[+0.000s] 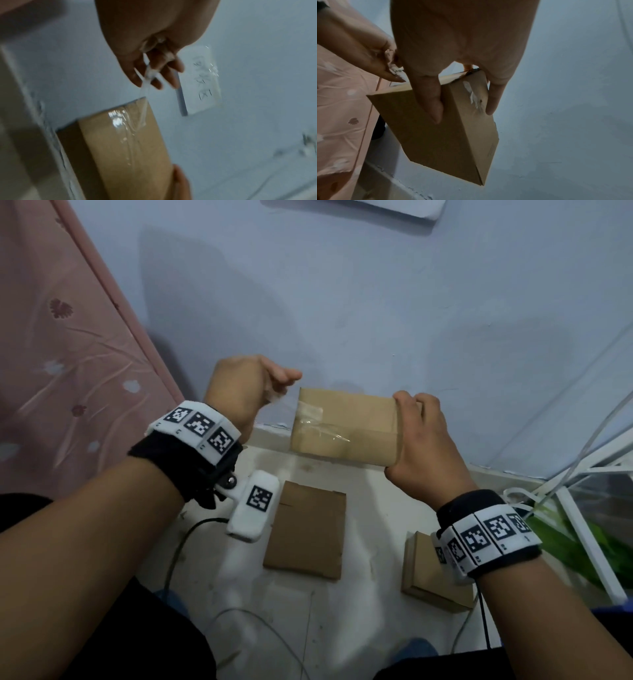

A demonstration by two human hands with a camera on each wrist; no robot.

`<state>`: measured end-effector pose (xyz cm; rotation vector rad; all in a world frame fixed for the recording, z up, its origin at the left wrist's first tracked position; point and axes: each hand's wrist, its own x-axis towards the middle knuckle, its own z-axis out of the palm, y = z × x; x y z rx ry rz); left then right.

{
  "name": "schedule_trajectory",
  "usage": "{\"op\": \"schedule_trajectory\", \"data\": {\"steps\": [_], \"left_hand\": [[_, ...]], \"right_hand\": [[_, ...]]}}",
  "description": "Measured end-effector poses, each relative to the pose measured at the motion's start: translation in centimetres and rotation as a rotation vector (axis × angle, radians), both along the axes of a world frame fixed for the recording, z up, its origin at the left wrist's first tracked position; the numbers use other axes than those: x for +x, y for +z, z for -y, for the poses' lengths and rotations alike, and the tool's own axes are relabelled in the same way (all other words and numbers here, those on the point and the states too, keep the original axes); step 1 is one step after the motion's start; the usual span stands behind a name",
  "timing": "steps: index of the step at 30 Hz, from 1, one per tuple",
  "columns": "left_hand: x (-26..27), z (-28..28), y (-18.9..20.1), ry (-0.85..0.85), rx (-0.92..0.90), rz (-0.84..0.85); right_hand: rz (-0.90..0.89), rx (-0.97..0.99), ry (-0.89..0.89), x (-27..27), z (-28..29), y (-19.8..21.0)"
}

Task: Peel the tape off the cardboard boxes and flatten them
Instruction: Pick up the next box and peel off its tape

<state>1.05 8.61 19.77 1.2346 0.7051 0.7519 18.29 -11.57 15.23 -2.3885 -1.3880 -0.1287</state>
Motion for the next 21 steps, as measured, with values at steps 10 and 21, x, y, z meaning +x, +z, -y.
{"op": "schedule_trajectory", "data": {"steps": [10,21], "left_hand": [[-0.1,1.0,0.6,-0.085,-0.282,-0.138],[0.3,1.2,-1.3,-0.316,0.418,-1.047]], "right_hand": [[0.098,-0.033,-0.059,-0.5,-0.2,0.4],[0.252,-0.122,-0.023,-2.0,-0.7,-0.1]]}}
